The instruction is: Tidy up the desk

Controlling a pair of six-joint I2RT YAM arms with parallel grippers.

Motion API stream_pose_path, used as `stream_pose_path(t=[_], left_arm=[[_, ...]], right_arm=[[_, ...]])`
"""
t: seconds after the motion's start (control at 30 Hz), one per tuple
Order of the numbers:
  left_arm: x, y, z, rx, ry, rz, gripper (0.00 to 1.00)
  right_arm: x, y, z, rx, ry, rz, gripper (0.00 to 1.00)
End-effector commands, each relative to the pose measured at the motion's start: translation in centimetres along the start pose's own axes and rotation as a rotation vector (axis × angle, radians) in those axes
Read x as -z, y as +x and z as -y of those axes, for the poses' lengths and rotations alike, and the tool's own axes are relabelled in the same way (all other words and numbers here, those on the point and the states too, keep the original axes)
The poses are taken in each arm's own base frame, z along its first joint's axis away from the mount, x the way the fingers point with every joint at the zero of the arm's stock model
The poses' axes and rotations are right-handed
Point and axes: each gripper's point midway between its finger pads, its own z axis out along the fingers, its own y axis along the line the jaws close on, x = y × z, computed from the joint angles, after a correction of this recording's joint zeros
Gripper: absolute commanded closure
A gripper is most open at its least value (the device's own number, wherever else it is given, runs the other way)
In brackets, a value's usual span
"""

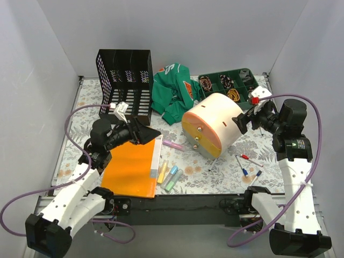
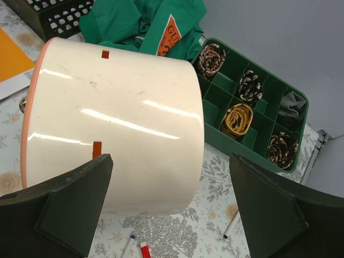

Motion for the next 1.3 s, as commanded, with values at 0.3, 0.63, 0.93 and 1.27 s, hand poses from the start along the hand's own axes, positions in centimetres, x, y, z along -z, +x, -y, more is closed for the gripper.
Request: stream_pose_path(t=[0.3, 0.63, 0.93, 1.27], left_arm=[[-6.8, 2.7, 3.7, 0.332, -0.138, -0.018, 0.09], [-10.2, 4.0, 5.7, 0.533, -0.164, 0.013, 0.27], [-13.7, 4.3, 6.0, 0.545, -0.215, 0.033, 0.49], [-16.5, 5.0, 6.6, 0.540, -0.204, -0.014, 0.51]], right_arm=[[0.7, 0.2, -2.7, 0.027, -0.113, 0.032, 0.01], [0.7, 0.0, -2.8, -0.014, -0.120, 0.046, 0.02], [0.8, 0.3, -2.5, -0.030, -0.102, 0.046, 0.02], [0.9, 0.3, -2.3, -0.038, -0.095, 0.045, 0.01]])
